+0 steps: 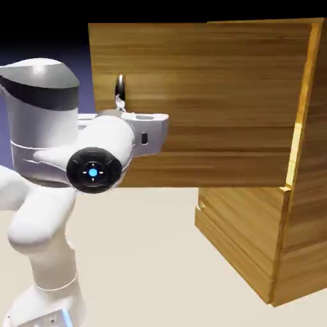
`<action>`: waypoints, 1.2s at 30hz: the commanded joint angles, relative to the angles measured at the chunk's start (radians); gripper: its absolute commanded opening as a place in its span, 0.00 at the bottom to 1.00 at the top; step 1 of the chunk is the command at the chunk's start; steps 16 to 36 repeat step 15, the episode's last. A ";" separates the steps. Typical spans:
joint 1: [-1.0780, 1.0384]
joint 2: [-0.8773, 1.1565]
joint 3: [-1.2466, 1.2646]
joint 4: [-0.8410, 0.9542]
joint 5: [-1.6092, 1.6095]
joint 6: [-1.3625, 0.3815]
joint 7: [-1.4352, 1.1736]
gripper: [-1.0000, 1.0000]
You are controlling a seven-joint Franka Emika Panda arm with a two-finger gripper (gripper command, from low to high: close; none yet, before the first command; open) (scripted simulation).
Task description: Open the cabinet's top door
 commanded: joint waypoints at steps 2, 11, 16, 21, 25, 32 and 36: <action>0.073 0.051 -0.068 0.071 -0.034 -0.054 -0.018 0.00; 0.399 0.192 -0.345 0.350 -0.131 -0.252 -0.065 0.00; 0.532 0.211 -0.447 0.449 -0.157 -0.312 -0.066 0.00; 0.532 0.211 -0.447 0.449 -0.157 -0.312 -0.066 0.00; 0.532 0.211 -0.447 0.449 -0.157 -0.312 -0.066 0.00; 0.532 0.211 -0.447 0.449 -0.157 -0.312 -0.066 0.00; 0.532 0.211 -0.447 0.449 -0.157 -0.312 -0.066 0.00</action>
